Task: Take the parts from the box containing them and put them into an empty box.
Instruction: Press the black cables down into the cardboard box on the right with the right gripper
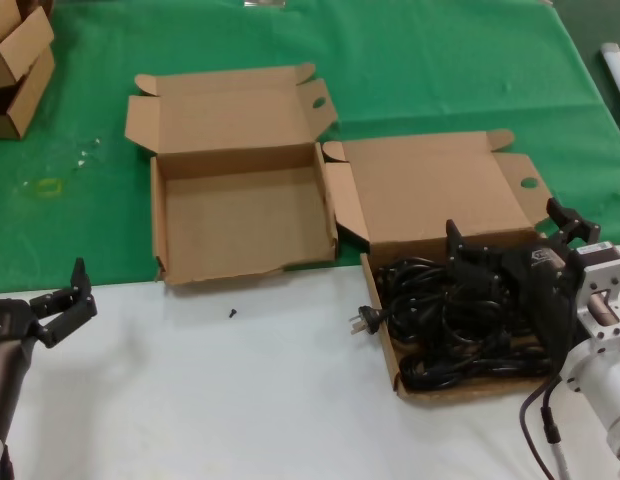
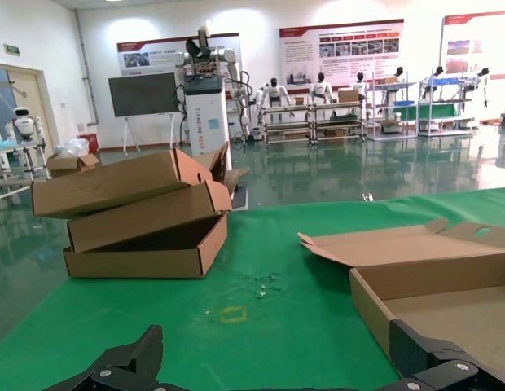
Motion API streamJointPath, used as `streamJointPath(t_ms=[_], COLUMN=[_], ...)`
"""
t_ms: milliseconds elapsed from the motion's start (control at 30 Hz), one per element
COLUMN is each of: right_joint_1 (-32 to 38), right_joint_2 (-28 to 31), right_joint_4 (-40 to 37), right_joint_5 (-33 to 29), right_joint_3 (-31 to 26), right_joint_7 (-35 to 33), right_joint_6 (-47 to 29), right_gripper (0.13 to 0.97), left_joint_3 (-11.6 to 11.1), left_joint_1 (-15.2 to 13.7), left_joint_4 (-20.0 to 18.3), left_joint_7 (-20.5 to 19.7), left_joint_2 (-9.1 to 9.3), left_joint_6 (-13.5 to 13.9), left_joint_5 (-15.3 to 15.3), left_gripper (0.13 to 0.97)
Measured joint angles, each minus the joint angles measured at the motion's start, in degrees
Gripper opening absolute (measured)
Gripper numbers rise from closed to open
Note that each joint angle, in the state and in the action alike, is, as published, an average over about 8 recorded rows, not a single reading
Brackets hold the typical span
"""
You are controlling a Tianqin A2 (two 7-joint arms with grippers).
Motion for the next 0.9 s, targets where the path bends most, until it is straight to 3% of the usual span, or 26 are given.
streamJointPath(t_ms=[433,733,900], right_joint_1=[0.0,0.0,0.01], right_joint_2=[0.0,0.0,0.07], right_joint_4=[0.0,0.0,-0.01], right_joint_5=[0.0,0.0,0.03], right_joint_3=[0.0,0.0,-0.04], right_joint_7=[0.0,0.0,0.02], right_joint_6=[0.0,0.0,0.07], right_gripper=[0.965,0.965,0.965], left_joint_3=[0.0,0.0,0.0], left_joint_1=[0.0,0.0,0.0], left_joint_4=[0.0,0.0,0.0], left_joint_7=[0.0,0.0,0.0], left_joint_2=[0.0,0.0,0.0], left_joint_6=[0.0,0.0,0.0], left_joint_5=[0.0,0.0,0.0], left_gripper=[0.966,0.927,0.858])
